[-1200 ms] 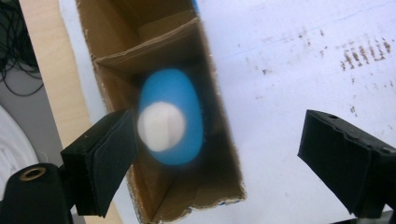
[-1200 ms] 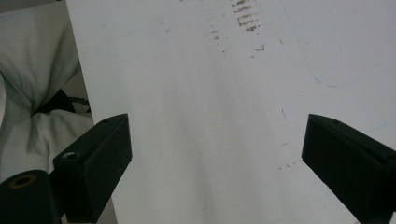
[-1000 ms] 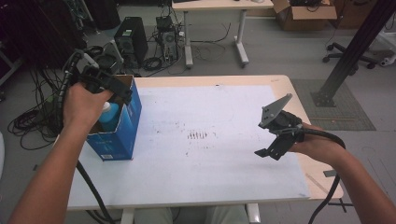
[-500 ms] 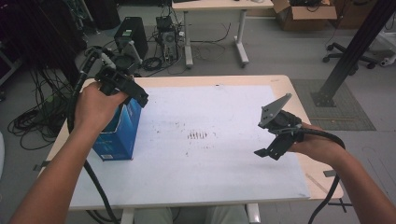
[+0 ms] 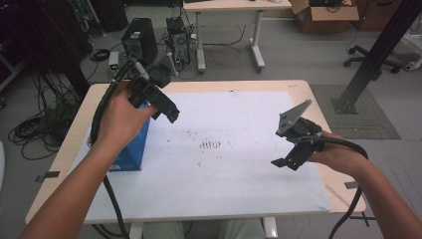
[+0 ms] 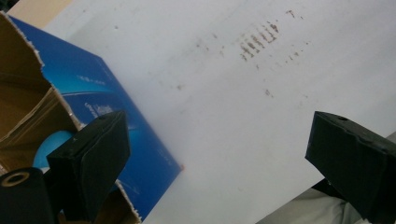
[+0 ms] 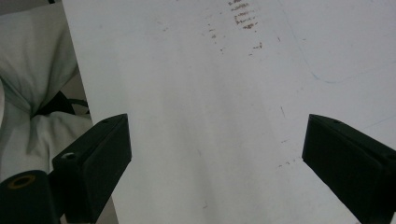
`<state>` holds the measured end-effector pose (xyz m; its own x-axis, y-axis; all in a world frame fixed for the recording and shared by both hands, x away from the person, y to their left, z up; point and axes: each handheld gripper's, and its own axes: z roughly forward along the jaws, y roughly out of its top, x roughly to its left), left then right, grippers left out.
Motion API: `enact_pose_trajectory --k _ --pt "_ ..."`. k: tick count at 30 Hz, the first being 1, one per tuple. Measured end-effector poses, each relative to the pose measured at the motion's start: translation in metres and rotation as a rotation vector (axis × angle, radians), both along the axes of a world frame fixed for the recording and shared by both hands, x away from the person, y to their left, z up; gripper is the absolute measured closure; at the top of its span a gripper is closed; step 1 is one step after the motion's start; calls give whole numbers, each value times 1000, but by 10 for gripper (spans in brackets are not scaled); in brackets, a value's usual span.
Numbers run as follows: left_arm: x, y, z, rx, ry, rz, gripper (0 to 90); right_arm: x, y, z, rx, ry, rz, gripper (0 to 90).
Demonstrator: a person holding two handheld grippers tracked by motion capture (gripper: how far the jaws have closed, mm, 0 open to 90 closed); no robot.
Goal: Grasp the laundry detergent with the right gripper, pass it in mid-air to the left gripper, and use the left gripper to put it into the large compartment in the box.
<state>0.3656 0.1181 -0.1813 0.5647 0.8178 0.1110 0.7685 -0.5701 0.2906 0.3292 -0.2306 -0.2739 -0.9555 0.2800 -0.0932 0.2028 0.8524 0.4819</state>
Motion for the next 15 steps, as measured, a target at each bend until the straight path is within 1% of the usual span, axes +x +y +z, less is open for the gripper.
enact_pose_trajectory --k 9,15 --pt "-5 -19 -7 8 15 -61 69 2 -1 -1 3 12 -7 76" --pt "-3 -26 -14 9 26 -79 69 4 -1 -2 6 14 -9 75"
